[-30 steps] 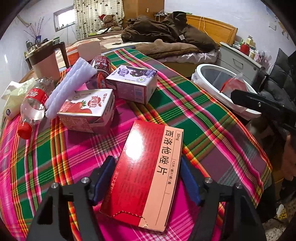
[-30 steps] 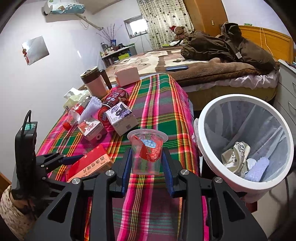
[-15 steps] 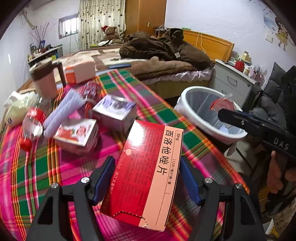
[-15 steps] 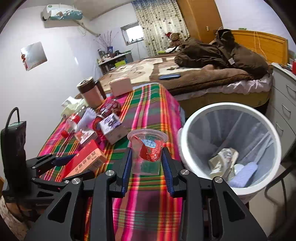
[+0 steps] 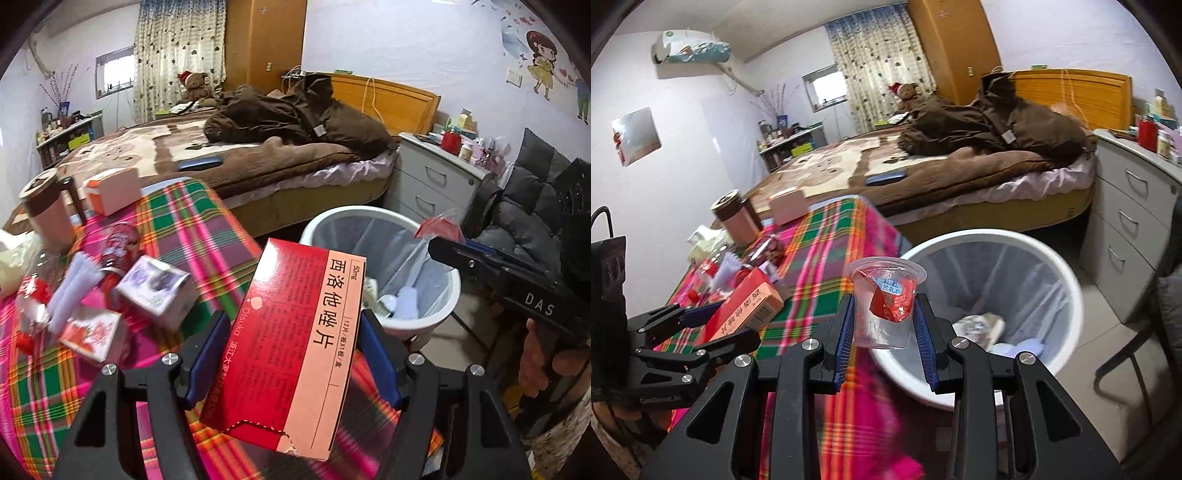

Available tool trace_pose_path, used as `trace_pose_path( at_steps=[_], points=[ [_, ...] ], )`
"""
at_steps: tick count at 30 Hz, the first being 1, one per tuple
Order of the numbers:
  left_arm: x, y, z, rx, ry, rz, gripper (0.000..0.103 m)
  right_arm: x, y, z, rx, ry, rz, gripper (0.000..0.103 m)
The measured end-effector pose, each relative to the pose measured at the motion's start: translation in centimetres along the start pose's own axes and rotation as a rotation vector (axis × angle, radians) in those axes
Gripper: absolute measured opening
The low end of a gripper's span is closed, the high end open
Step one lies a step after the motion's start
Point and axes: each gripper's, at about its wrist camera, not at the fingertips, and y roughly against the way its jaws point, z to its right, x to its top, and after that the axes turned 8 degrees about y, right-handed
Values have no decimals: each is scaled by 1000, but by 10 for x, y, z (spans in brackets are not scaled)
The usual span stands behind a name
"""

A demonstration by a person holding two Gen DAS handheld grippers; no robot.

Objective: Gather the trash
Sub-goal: 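Carry the plastic cup and red box over the white bin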

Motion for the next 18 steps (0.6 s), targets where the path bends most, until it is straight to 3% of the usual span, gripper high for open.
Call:
trace_pose_path(
  at_steps=[8, 18],
  points=[
    [15, -30, 34, -81, -10, -18, 73, 3, -5, 37, -64, -31, -25, 33],
    [30, -74, 64, -103, -11, -68, 73, -6, -26, 72, -117, -54, -115, 33]
  ],
)
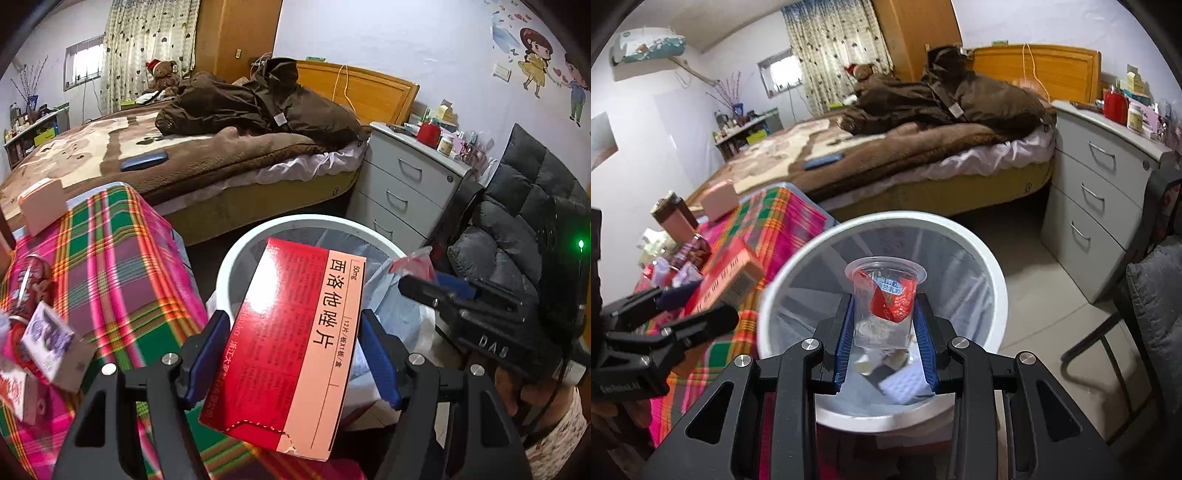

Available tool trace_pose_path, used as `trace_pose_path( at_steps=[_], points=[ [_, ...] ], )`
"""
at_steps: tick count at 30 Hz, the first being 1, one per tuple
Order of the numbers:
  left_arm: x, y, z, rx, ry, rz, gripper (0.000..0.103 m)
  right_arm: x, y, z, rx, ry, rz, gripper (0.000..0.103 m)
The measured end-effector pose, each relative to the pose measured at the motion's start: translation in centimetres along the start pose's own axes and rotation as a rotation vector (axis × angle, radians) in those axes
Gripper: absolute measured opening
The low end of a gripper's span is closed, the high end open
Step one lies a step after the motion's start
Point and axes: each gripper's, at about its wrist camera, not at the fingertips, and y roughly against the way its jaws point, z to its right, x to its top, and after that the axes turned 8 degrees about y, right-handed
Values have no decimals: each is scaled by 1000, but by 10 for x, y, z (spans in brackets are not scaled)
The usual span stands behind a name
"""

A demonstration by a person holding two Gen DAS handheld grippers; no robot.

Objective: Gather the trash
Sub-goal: 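Carry the plastic cup and red box over the white bin, then open both tools to drop the cup and red box into the bin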

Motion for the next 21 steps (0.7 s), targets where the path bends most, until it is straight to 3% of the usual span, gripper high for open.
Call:
trace_pose_path(
  at_steps=[12, 13, 14, 16, 21],
  points=[
    [4, -24, 11, -69, 12, -31, 74, -2, -18, 19, -59, 14, -65, 34],
    [4, -24, 12, -67, 10, -31, 76, -2, -19, 19, -64, 17, -68, 40],
    [4, -24, 13, -67, 8, -29, 77, -3, -20, 20, -71, 20, -73, 53],
    [5, -23, 12, -76, 14, -26, 78, -4, -20, 21, -72, 22, -75, 69],
    [6, -17, 7, -65, 32, -16, 79, -4, -17, 24, -77, 11, -69, 69]
  ],
)
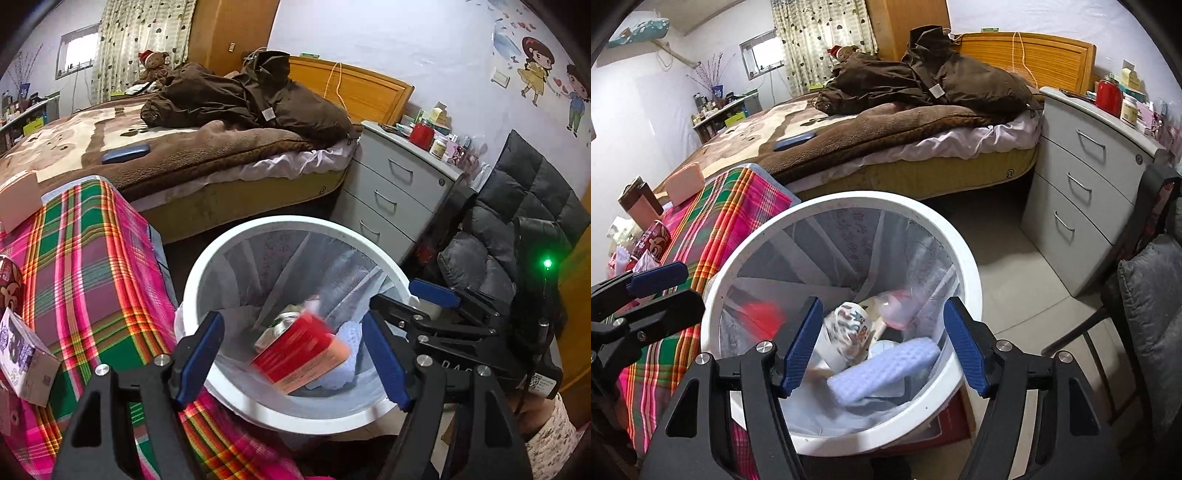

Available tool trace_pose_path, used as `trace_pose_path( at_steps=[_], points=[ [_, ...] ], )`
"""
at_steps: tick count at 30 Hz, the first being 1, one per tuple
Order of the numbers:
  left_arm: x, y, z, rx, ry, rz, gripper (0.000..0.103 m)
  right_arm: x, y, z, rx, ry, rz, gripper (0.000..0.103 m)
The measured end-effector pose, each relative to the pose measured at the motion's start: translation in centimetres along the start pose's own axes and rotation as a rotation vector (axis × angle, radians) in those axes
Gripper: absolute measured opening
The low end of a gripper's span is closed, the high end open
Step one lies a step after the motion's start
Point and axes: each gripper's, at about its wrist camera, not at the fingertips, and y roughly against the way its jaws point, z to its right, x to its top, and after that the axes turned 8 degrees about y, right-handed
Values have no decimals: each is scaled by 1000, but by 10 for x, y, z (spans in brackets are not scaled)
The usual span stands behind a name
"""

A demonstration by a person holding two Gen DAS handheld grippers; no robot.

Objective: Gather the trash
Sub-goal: 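Open both tools to drop the cup and red box into the bin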

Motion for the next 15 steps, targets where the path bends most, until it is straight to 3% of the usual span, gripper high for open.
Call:
trace_pose_path(
  at_steps=[15],
  points=[
    [-12, 42, -26, 78, 52, 58, 79, 5, 20, -17, 35, -12, 65, 69]
  ],
)
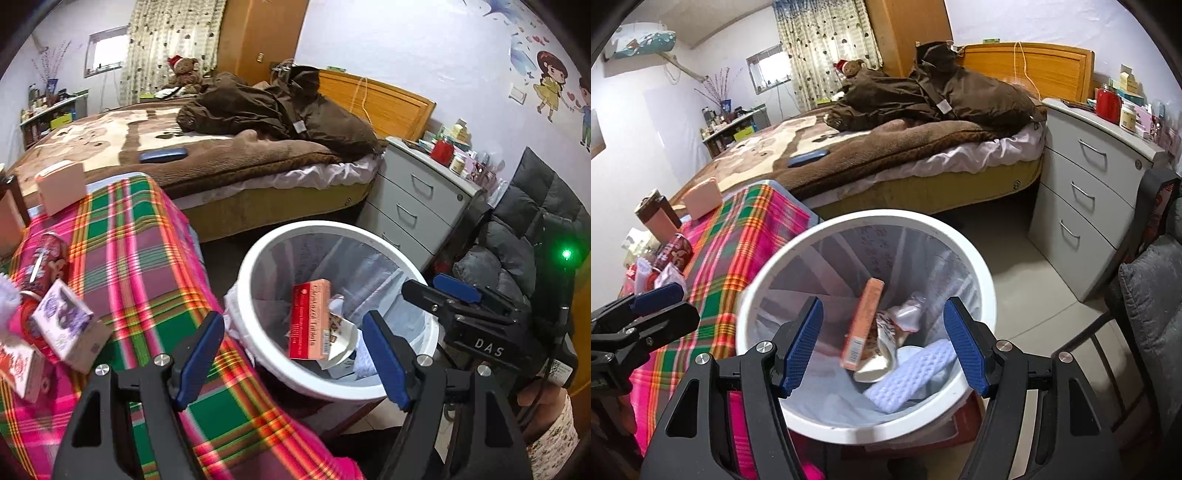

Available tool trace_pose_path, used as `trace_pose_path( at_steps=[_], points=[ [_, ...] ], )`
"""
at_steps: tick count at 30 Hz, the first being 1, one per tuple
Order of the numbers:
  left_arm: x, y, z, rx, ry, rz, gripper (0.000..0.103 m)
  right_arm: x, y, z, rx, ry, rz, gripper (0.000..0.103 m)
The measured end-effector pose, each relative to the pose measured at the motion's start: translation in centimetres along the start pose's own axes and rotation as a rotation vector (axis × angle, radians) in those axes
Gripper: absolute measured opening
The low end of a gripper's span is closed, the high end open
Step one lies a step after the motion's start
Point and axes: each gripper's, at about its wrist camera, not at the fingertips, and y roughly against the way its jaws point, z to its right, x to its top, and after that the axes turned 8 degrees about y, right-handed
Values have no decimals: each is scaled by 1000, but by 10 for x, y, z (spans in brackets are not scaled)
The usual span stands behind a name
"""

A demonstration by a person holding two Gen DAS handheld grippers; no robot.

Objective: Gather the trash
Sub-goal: 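Open both tools to drop the cup and red box into the bin, then move both tools back from the bin to the bed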

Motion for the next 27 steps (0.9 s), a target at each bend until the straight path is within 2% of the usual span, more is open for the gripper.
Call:
trace_pose_path(
  at_steps=[7, 11, 20, 27],
  points=[
    [-7, 21, -23, 20, 48, 34, 79, 6, 8, -23, 19, 35, 70, 69],
    [-10, 37, -39, 44, 74, 76, 79, 9, 6, -38, 39, 60, 82, 69],
    [-12, 69, -89, 145, 124, 140, 79, 15, 4, -86, 139, 153, 139, 69],
    [-15, 91, -129, 204, 167, 172, 79, 19, -4, -120, 201, 201, 130, 69]
  ],
)
